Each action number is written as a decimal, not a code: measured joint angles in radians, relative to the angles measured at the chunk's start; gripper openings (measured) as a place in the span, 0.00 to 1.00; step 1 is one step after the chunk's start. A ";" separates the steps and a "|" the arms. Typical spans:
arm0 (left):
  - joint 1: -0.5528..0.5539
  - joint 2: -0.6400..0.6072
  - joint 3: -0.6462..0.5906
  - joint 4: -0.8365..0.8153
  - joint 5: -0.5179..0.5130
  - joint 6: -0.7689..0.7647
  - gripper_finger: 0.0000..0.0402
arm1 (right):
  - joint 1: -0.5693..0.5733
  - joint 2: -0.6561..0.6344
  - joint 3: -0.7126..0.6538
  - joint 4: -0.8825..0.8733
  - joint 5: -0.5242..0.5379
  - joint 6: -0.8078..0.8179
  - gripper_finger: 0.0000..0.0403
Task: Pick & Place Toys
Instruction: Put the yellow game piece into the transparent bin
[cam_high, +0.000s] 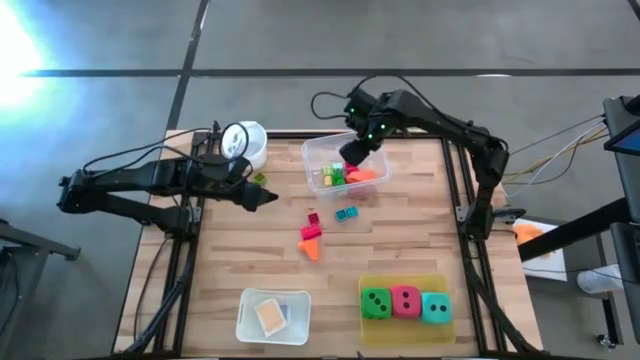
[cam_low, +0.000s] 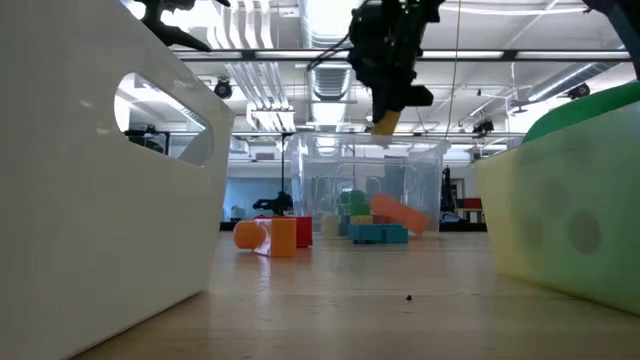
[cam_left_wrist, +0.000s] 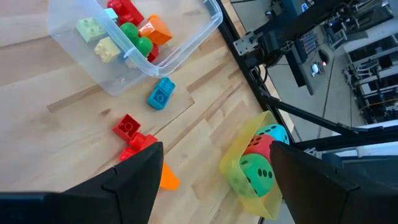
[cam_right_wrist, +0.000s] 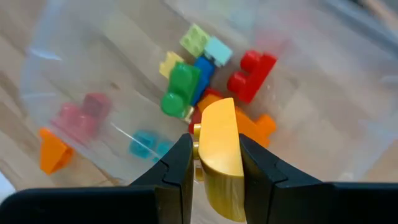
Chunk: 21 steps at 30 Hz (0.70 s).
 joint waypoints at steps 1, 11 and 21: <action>0.000 0.000 0.000 0.000 0.000 0.000 0.74 | 0.000 0.000 -0.022 0.004 0.001 0.012 0.20; 0.000 0.000 0.000 0.000 -0.003 -0.004 0.74 | 0.002 0.000 -0.130 0.080 0.003 0.073 0.20; 0.002 0.000 0.000 0.000 -0.018 -0.007 0.74 | -0.029 0.002 -0.056 0.060 0.003 0.076 0.20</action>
